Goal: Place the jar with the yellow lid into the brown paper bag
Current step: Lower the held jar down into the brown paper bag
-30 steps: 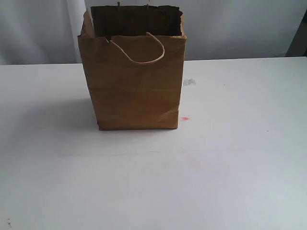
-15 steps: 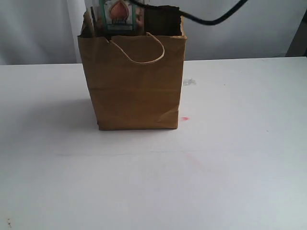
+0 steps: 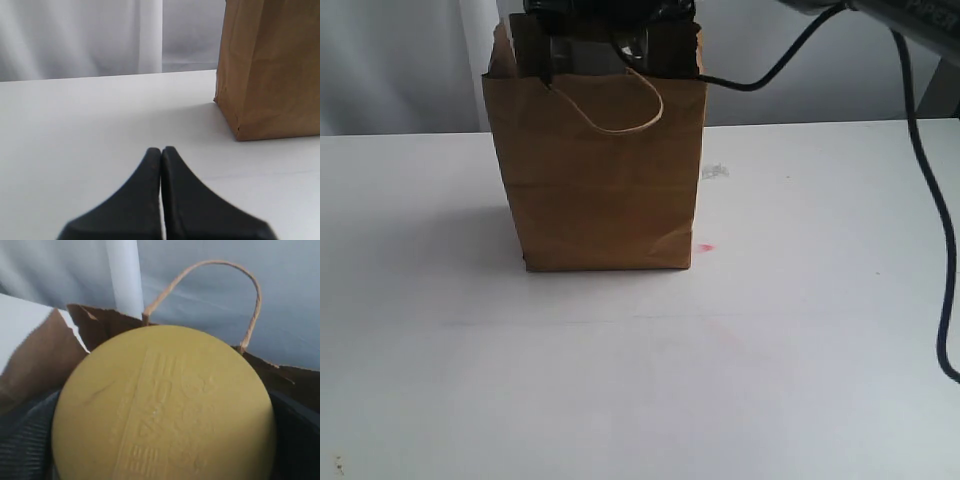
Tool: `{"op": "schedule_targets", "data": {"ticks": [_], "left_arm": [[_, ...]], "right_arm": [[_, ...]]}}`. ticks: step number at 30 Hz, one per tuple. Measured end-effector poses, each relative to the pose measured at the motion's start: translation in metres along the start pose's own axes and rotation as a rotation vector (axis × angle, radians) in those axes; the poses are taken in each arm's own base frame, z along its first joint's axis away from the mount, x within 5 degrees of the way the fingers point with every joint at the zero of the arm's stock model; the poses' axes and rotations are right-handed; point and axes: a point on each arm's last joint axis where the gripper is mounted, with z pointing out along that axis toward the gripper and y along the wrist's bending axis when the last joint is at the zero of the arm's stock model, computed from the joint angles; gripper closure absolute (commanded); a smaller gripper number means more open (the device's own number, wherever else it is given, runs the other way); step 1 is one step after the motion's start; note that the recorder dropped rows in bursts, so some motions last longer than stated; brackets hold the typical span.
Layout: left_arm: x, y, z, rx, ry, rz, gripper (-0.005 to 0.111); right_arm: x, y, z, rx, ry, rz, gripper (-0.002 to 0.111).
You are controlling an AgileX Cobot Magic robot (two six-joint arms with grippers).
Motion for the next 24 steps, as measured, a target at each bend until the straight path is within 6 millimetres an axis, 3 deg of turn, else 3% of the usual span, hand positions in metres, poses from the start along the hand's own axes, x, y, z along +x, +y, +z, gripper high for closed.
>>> {"op": "schedule_targets", "data": {"ticks": [9,24], "left_arm": [[0.0,0.0,0.0,0.0,0.0,0.0,0.106],[0.0,0.0,0.0,0.0,0.0,0.0,0.106]], "right_arm": [[0.029,0.002,0.04,0.013,0.102,-0.04,0.108],[0.05,-0.007,0.066,-0.012,0.21,0.01,0.108]]}}
